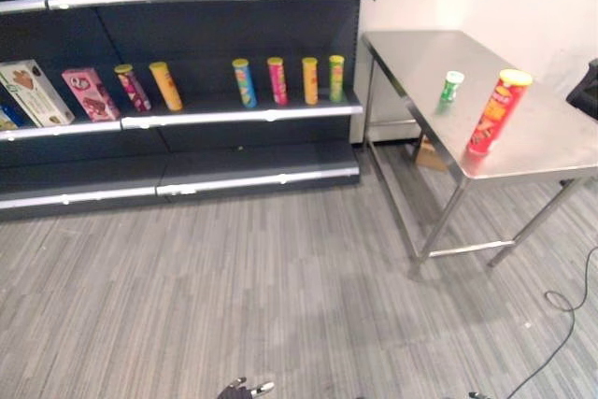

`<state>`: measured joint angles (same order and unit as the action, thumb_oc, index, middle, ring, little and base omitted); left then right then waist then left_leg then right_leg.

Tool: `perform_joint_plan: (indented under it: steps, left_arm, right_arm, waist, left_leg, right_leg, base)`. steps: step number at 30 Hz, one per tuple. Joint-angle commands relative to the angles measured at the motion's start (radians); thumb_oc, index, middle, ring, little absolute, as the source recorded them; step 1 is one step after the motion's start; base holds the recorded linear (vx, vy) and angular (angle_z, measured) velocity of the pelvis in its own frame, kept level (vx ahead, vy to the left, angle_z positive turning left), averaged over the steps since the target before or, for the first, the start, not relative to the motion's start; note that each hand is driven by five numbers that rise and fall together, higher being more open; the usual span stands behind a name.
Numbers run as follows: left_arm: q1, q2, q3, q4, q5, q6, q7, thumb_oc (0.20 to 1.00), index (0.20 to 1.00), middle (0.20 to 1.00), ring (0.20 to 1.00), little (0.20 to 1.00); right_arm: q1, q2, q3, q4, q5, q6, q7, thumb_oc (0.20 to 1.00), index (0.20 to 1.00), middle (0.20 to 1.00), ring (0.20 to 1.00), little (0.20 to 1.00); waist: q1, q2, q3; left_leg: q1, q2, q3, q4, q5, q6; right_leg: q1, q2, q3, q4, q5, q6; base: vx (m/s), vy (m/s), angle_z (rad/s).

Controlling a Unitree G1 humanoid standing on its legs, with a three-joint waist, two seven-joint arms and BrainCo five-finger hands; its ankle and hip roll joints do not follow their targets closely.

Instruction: Put the goods on the table back onto the shelves and tidy them up.

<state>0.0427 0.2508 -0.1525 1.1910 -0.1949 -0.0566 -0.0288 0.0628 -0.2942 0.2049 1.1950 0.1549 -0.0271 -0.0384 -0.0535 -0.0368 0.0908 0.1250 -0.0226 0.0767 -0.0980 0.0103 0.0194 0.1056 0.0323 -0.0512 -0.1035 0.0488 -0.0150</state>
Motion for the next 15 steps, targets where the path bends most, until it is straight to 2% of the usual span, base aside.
perform_joint_plan:
  steps: [1,15]
  left_arm:
    - [-0.059,0.024,-0.012,0.025,-0.038,-0.025,-0.015,1.0,1.0,1.0,1.0,1.0]
    - [-0.062,0.025,-0.028,0.043,0.014,-0.027,-0.007,1.0,1.0,1.0,1.0,1.0]
  right_arm:
    - [-0.039,-0.022,0.012,0.031,-0.003,-0.016,-0.002,1.0,1.0,1.0,1.0,1.0]
    - [-0.053,-0.022,0.017,0.021,0.004,-0.02,-0.005,1.0,1.0,1.0,1.0,1.0]
  waist:
    - [-0.017,0.016,0.0]
    - [-0.021,0.021,-0.001]
  left_leg:
    - [0.008,0.056,0.006,0.012,-0.067,-0.069]
    - [0.013,0.051,0.014,0.011,-0.073,-0.067]
  right_leg:
    - [0.003,-0.055,0.0,0.016,-0.121,0.101]
    - [0.006,-0.062,-0.006,0.016,-0.115,0.105]
  base:
    - [0.0,0.0,0.0]
    - [0.0,0.0,0.0]
